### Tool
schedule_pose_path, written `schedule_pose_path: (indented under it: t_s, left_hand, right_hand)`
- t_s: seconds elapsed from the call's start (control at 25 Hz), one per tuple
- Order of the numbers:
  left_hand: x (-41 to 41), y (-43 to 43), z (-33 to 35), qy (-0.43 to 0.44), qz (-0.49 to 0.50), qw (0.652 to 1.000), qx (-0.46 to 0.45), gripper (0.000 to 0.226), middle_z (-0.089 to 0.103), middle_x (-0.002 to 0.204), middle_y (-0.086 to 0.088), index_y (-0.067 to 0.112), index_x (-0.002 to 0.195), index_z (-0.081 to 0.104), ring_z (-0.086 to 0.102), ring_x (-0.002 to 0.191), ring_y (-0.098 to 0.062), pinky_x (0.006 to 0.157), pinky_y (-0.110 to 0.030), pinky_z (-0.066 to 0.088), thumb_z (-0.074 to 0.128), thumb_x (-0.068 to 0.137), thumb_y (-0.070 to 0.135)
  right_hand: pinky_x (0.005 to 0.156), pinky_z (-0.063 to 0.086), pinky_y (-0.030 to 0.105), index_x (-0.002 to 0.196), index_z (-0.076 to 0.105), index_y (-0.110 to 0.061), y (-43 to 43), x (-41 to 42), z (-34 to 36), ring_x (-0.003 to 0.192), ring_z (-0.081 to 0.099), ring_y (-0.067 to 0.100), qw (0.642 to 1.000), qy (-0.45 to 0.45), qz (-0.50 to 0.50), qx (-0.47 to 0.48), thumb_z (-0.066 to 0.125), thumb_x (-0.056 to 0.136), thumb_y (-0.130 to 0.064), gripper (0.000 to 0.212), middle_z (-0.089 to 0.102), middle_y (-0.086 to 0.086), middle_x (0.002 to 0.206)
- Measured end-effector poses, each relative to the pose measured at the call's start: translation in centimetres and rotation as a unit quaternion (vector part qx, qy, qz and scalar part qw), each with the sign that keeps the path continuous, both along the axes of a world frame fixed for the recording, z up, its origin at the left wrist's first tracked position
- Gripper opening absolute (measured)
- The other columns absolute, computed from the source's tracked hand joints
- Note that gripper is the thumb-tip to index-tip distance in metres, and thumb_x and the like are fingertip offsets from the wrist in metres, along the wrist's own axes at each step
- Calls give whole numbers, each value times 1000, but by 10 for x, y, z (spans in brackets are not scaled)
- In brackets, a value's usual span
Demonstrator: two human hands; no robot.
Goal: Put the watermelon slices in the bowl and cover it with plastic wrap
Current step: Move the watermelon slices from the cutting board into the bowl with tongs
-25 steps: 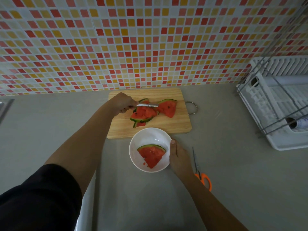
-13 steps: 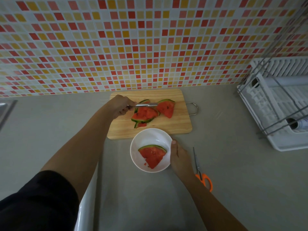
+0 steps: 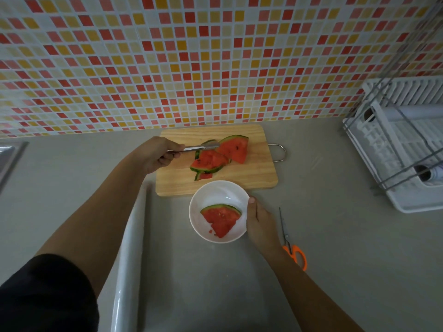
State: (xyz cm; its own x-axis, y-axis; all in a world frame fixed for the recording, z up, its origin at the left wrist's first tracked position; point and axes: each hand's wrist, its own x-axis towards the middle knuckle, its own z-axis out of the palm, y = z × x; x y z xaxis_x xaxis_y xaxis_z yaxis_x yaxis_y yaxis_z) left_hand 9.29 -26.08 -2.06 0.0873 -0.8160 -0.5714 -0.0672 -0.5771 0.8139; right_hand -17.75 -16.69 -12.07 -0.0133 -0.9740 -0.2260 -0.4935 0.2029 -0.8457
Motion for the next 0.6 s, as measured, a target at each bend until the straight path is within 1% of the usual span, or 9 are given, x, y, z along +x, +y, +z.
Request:
schedule_pose_path:
  t_s: [0.12,0.2,0.28,0.4,0.44,0.52,0.56,0.6]
  left_hand:
    - [21,39,5,9,-22,1000,4,15,48,54,0,0,79,58,29,37,-4,34,-13,23,50,90,7]
    - [33,75,2,20,-42,999,14,22,47,50,1,4,66,57,29,38,-3,33,-13,23,50,86,4]
    - [34,107,-4,16,-62,998,24,27,47,49,0,6,59,59,27,38,-4,32,-13,21,51,85,1]
    - [22,126,-8,-52,-86,994,31,18,47,53,-5,-1,69,62,28,41,-7,37,-16,19,57,85,4]
    - [16,125,-6,-75,-95,992,28,17,47,55,-7,-1,69,62,28,43,-9,39,-18,18,58,84,5]
    - [6,119,5,-146,-138,980,17,28,50,50,-3,7,55,65,31,43,-11,42,-21,22,61,83,7]
    - [2,116,14,-198,-171,965,11,32,53,45,3,13,50,66,36,42,-10,43,-21,25,63,82,11]
    - [0,112,24,-249,-202,947,6,32,56,43,7,16,49,67,41,40,-6,45,-20,29,65,81,16]
  right_hand:
    - [71,40,27,98,64,-17,0,0,1,81,59,17,1000,-4,5,-2,23,98,-42,48,64,-2,84]
    - [70,37,27,96,64,-14,1,-1,0,80,57,18,1000,5,11,0,22,98,-42,50,64,2,84]
    - [69,35,27,93,63,-14,1,-2,0,79,55,19,1000,17,12,4,21,98,-42,52,61,2,82]
    - [68,34,30,88,61,-15,0,-2,1,79,54,22,1000,26,11,8,19,97,-44,51,58,2,80]
    - [68,34,30,87,61,-14,0,-1,1,78,53,22,1000,25,12,5,20,97,-43,51,58,2,79]
    - [69,35,30,89,62,-14,-1,-1,2,78,52,21,1000,23,14,-3,21,97,-42,50,57,2,79]
    - [70,35,30,90,62,-14,0,-1,2,79,53,21,1000,20,15,-5,21,97,-42,50,57,1,80]
    - [71,36,30,91,62,-15,0,-1,2,80,54,21,1000,15,16,-6,22,97,-42,49,58,0,81]
